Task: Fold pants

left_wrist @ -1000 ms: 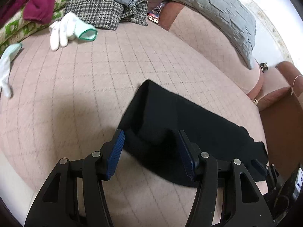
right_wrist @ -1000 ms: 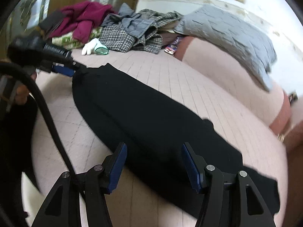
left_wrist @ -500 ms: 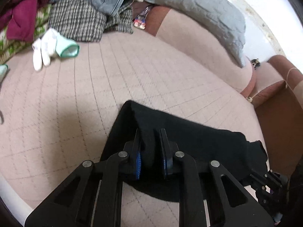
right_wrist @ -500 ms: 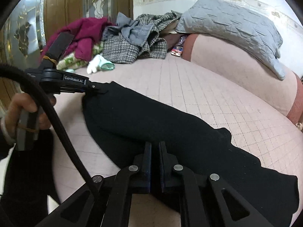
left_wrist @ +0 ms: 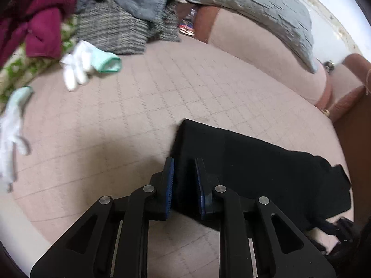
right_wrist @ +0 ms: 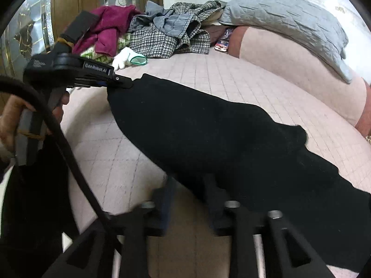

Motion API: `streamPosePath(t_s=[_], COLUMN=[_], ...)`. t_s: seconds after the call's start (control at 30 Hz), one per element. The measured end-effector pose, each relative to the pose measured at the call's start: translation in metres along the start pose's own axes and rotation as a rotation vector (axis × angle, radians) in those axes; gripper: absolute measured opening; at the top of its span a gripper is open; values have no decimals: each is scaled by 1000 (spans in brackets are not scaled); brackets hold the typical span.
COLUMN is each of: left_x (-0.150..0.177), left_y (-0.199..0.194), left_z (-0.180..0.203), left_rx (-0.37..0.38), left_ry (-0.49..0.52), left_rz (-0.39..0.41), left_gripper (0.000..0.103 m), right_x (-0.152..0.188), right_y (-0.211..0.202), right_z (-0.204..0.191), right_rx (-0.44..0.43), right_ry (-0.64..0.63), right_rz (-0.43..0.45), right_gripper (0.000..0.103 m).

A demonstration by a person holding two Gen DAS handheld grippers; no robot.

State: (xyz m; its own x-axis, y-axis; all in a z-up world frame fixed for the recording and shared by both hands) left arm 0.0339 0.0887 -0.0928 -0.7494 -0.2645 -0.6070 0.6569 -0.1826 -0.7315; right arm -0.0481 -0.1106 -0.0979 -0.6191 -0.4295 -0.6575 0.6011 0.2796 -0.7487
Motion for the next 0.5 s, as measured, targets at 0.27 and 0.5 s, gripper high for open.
streamPosePath(t_s=[0.27, 0.5], left_x=[-7, 16], left_y=[-28, 8], left_z=[35, 121], left_rx=[122, 243], left_ry=[-6, 115], left_rz=[35, -67], left_gripper=[16, 16], right_x=[25, -13], right_y=[-49, -40], right_z=[112, 154], right_rx=[85, 53], right_ry=[298, 324], right_rz=[13, 44], right_gripper=[35, 38])
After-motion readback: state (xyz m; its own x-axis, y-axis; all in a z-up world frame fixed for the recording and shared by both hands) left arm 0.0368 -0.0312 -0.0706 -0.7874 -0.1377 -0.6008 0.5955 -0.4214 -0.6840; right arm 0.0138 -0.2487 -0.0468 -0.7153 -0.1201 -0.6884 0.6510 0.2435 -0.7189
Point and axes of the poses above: each gripper's, at about its wrist camera, not at the fingertips, and y roughly the way its jaws point, z to its right, x to its underside, the point moved 10 cm from there along y, roughly the way its jaws point, and after that the axes turned 7 degrees about x, right-handed, at the moved point
